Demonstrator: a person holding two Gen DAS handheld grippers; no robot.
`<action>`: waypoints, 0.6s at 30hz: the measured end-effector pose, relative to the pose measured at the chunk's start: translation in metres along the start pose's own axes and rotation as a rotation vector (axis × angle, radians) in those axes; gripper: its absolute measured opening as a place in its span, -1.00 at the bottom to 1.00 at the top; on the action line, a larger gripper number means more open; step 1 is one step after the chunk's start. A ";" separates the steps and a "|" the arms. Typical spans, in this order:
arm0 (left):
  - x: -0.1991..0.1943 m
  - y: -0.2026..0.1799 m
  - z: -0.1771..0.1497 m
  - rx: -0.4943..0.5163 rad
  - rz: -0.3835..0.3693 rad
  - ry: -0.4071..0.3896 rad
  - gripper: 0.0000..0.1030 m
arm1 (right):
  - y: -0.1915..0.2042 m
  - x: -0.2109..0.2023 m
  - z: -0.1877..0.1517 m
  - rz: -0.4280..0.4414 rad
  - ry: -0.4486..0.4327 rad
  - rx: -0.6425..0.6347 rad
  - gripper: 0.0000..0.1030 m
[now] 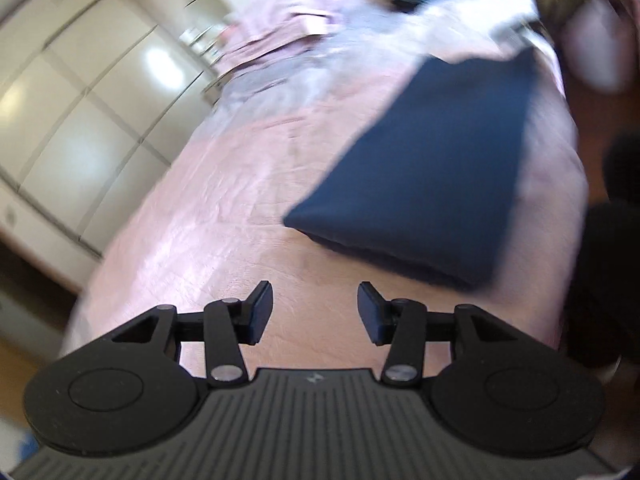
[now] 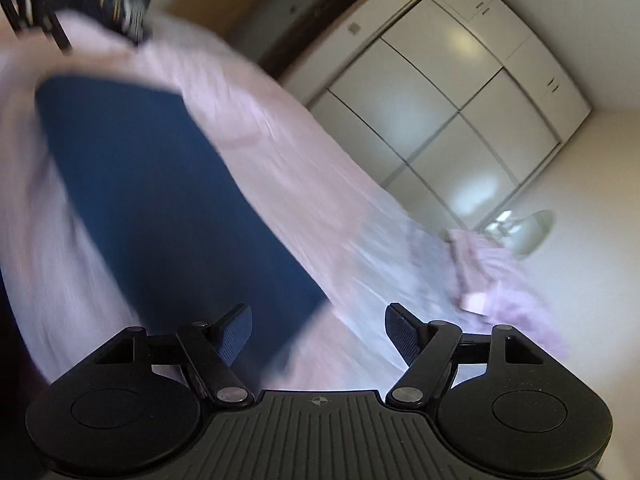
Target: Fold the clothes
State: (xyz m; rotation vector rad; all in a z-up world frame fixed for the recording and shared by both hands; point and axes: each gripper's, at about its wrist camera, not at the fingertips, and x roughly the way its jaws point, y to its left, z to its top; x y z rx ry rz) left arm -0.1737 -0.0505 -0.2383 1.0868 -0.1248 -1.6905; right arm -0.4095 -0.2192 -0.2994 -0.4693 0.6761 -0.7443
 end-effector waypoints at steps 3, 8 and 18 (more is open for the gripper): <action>0.026 0.033 0.012 -0.190 -0.078 -0.017 -0.14 | -0.001 0.019 0.026 0.108 0.006 0.096 0.42; 0.088 0.067 0.017 -0.472 -0.246 0.000 -0.12 | -0.002 0.034 0.059 0.246 0.004 0.181 0.42; 0.141 0.097 0.016 -0.612 -0.564 -0.145 -0.90 | -0.015 0.081 0.086 0.411 0.010 0.211 0.42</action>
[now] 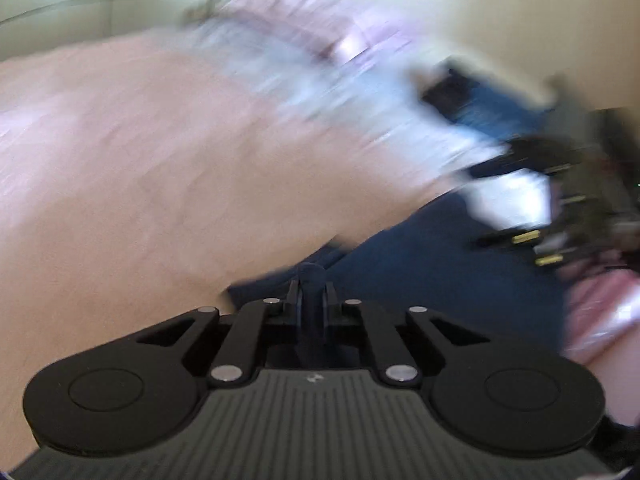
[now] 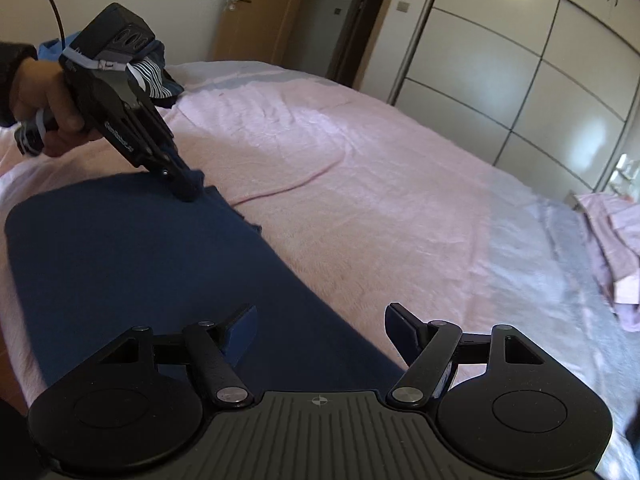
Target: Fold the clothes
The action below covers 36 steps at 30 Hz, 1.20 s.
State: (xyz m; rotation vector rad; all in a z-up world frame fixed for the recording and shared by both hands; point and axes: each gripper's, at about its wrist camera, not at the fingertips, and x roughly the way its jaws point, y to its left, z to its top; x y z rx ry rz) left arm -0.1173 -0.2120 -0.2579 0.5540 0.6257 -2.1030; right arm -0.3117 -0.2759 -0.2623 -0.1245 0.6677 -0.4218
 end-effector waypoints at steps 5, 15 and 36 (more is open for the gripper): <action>-0.003 0.008 -0.003 0.062 -0.009 0.007 -0.90 | -0.005 0.022 0.021 0.173 -0.036 0.022 0.42; -0.056 -0.005 -0.022 0.169 -0.193 -0.184 -0.92 | -0.003 0.095 0.079 0.578 -0.010 -0.102 0.42; 0.013 0.029 -0.031 0.023 0.083 -0.044 -0.87 | -0.038 0.117 0.065 0.420 0.188 0.177 -0.93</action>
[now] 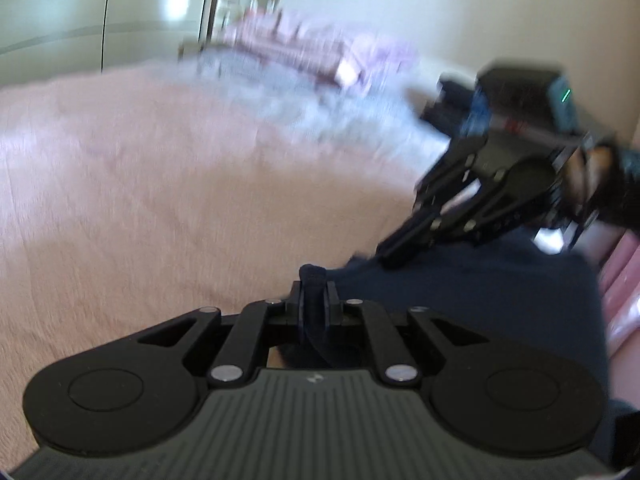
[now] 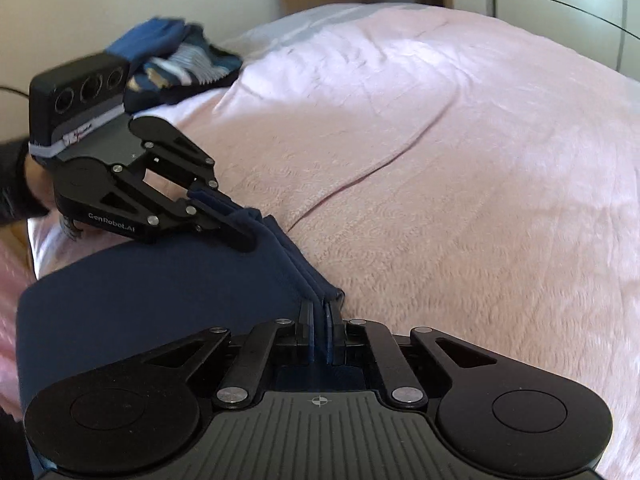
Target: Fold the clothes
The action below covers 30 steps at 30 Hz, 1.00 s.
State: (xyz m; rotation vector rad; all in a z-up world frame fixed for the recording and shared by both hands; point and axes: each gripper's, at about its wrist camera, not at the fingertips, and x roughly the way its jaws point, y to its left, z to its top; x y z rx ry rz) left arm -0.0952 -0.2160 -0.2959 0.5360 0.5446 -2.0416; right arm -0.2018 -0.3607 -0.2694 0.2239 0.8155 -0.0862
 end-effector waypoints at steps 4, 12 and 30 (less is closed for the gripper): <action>0.007 0.001 -0.001 -0.021 0.023 0.044 -0.83 | -0.009 -0.009 -0.014 -0.063 -0.017 0.069 -0.93; 0.023 -0.008 0.006 0.025 0.095 0.118 -0.80 | 0.026 -0.062 -0.038 -0.291 -0.082 0.065 -0.92; -0.054 -0.028 0.018 -0.007 0.201 0.044 -0.46 | 0.185 -0.037 -0.093 -0.099 -0.234 -0.035 -0.62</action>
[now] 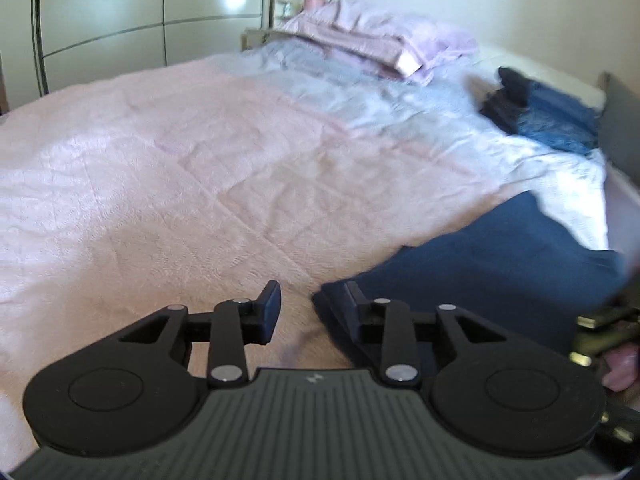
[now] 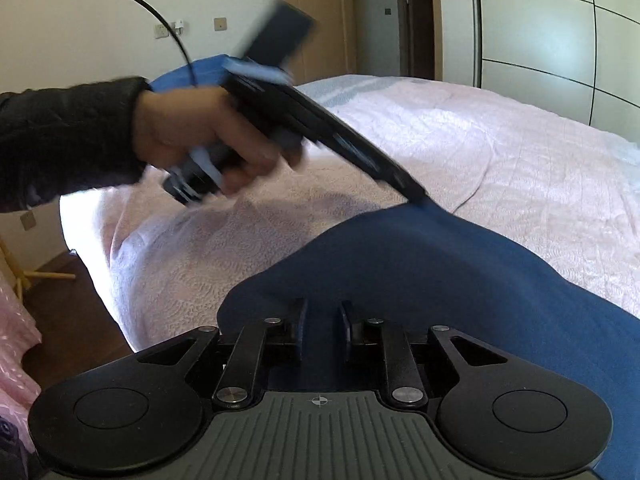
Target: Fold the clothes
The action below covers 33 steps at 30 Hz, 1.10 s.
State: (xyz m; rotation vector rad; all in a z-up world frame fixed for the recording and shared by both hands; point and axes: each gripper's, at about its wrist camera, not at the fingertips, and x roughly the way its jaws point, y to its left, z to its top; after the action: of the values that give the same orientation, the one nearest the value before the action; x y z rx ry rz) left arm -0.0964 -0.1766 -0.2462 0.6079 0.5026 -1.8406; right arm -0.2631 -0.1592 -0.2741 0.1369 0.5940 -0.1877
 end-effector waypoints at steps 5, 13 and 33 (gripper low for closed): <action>-0.026 -0.056 -0.038 0.145 -0.175 0.066 -0.50 | 0.005 0.005 -0.004 -0.032 -0.038 0.023 -0.62; -0.010 -0.058 -0.057 0.073 -0.127 0.061 -0.49 | -0.006 -0.047 -0.039 -0.139 -0.069 0.018 -0.25; -0.035 -0.093 -0.034 0.151 -0.099 0.017 -0.51 | -0.044 -0.152 -0.102 -0.370 -0.242 0.344 -0.22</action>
State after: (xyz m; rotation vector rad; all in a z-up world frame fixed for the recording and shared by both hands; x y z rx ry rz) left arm -0.1677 -0.0998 -0.2462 0.7115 0.4135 -1.9816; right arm -0.4517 -0.1626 -0.2746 0.3324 0.3363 -0.6570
